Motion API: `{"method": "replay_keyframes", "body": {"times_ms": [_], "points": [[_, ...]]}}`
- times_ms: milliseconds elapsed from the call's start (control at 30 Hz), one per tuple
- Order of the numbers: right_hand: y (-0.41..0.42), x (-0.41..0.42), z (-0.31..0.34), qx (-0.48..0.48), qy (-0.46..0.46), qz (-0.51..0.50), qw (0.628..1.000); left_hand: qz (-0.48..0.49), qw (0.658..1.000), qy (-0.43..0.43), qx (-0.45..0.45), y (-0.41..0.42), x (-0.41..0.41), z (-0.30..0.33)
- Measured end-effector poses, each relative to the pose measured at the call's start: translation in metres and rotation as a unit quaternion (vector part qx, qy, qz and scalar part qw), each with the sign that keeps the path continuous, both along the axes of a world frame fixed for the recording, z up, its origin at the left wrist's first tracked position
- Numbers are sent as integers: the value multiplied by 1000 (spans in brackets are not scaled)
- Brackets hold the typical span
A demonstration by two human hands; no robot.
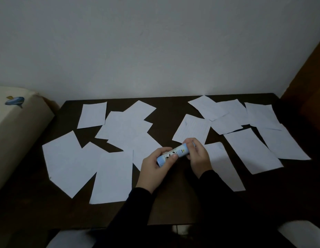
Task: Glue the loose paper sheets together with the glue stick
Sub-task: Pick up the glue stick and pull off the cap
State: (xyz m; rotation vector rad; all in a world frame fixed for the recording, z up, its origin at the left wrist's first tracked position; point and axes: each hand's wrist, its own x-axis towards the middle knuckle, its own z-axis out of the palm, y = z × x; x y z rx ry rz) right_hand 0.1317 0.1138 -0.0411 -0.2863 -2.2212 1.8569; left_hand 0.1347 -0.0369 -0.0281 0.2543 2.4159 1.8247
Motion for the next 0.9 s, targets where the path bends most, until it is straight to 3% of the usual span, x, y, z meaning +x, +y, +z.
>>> {"method": "replay_keyframes", "body": {"times_ms": [500, 900], "points": [[0, 4, -4, -20, 22, 1, 1000, 17, 1000, -25, -4, -1, -2, 1], [0, 3, -2, -11, 26, -7, 1000, -12, 1000, 8, 7, -1, -2, -3]]}}
